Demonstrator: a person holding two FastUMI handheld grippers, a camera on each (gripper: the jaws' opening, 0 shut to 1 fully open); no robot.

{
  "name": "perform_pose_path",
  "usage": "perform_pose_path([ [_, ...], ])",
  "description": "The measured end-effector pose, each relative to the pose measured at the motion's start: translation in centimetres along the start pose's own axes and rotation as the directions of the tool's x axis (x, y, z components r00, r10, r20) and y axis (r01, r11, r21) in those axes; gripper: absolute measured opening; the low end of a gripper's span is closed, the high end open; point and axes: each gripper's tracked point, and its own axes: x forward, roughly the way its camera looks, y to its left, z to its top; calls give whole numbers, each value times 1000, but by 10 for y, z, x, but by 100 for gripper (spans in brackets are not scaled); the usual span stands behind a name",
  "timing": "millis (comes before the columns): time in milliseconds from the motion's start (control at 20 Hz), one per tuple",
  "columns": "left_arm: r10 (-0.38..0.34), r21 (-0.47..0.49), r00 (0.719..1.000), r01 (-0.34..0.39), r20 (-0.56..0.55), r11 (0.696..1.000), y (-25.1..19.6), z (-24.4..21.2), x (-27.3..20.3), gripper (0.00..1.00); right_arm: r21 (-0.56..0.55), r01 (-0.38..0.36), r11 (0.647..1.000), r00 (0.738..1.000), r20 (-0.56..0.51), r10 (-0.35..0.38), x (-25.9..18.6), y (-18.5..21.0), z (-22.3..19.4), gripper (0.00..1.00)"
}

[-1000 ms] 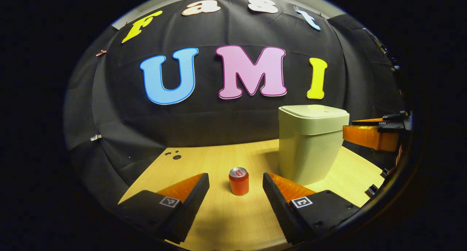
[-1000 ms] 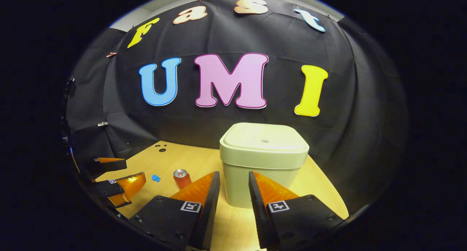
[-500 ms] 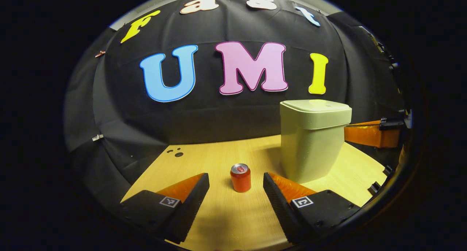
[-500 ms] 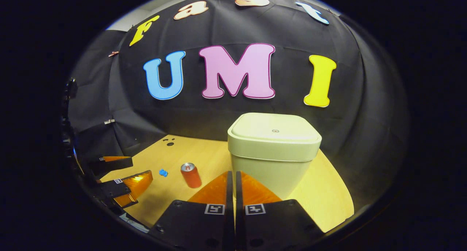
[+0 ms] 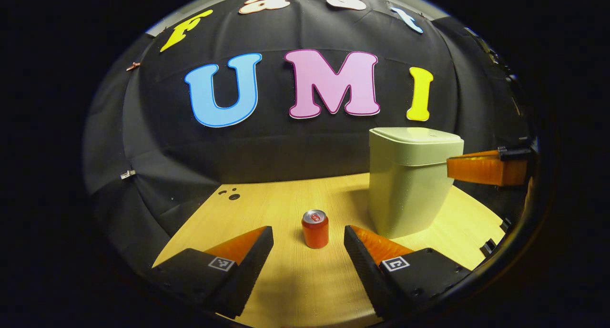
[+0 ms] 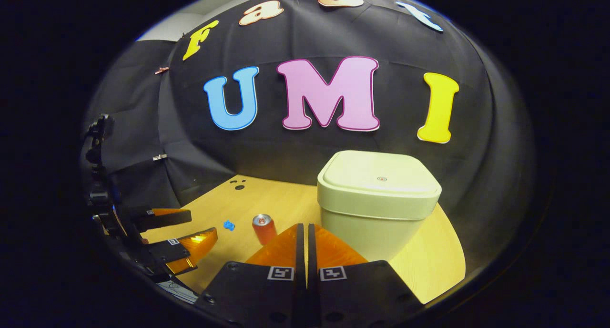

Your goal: Press the lid of the desktop garbage bin to open it, pick up the crumpled paper on the desktop and throw it into the bin, then pick up the pop can on the desktop and drop it into the bin, and finally close the garbage bin lid.

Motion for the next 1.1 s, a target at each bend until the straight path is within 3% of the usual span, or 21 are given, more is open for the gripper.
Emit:
perform_pose_path([
  [250, 22, -12, 1000, -22, -11, 1000, 5, -2, 2, 96, 24, 14, 1000, 999, 30, -14, 14, -17, 30, 5],
  [550, 61, -24, 998, -62, -27, 998, 14, -7, -1, 96, 6, 138, 990, 985, 100, -138, 38, -75, 63, 5],
  [800, 119, -6, 993, -119, -20, 993, 23, -5, -9, 96, 32, 200, 979, 976, 83, -202, 60, -105, 60, 5],
  [850, 130, -4, 991, -130, -16, 992, 25, -4, -10, 95, 26, 203, 979, 976, 74, -204, 63, -108, 57, 8],
  [1100, 176, -15, 983, -177, -43, 984, 29, -11, -13, 95, -20, 195, 981, 980, 56, -193, 69, -110, 46, 5],
])
